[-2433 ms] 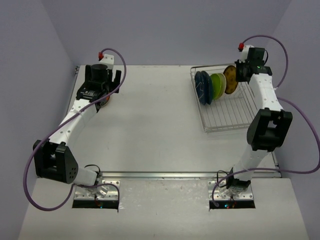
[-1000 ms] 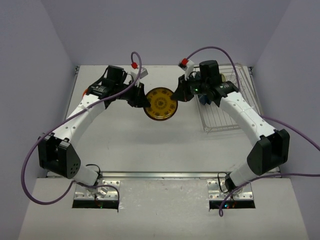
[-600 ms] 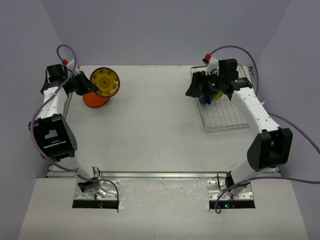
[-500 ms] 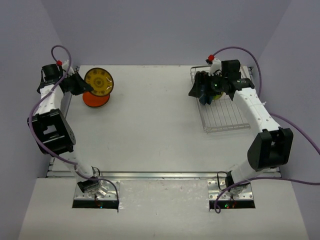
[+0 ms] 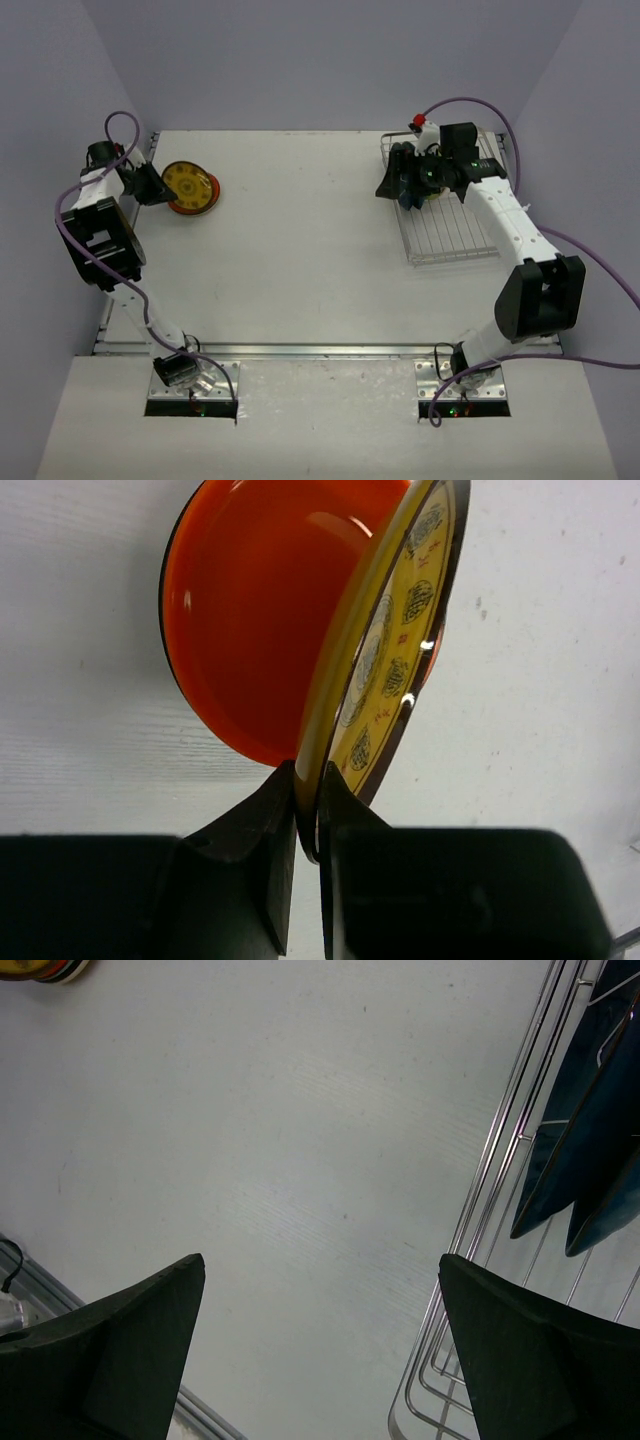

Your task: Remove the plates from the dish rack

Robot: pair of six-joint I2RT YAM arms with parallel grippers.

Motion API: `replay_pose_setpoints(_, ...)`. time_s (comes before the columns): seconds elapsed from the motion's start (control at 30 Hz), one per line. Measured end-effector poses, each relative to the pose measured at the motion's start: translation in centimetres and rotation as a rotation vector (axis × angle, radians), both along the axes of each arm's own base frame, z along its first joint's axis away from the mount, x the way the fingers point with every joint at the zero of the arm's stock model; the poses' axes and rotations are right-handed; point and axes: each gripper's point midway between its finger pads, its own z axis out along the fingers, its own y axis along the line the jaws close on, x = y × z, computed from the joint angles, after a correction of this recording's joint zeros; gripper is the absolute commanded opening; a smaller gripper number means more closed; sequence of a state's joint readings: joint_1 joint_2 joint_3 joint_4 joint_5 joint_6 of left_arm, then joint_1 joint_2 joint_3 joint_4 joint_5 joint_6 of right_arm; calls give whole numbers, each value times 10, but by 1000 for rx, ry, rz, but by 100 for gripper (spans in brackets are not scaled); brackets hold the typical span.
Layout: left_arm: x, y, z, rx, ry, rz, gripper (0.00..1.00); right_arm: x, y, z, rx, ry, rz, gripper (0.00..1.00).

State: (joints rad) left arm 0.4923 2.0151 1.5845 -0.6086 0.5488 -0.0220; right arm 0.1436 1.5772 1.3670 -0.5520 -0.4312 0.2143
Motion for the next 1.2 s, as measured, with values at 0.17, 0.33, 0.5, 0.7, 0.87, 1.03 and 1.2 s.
replay_pose_setpoints(0.17,-2,1,-12,2,30,-11,39,-1,1,0,7,3,4,99)
replay_pose_setpoints(0.33,7,13,-1,57,11,-8,96,-1,2,0,9,6,5,99)
replay_pose_setpoints(0.5,10,33,8,167,14,38,100,0,-2,-1,-7,3,-10,99)
replay_pose_setpoints(0.7,-3,45,49,464,-29,96,100,6,-15,1,-64,-26,-65,99)
replay_pose_setpoints(0.87,-30,-30,128,719,-276,13,100,25,-57,3,-175,-95,-194,98)
replay_pose_setpoints(1.03,-36,-77,193,785,-514,-21,100,46,-118,3,-279,-127,-339,96)
replay_pose_setpoints(1.2,-40,-88,180,812,-498,-25,100,63,-161,-10,-346,-117,-427,94)
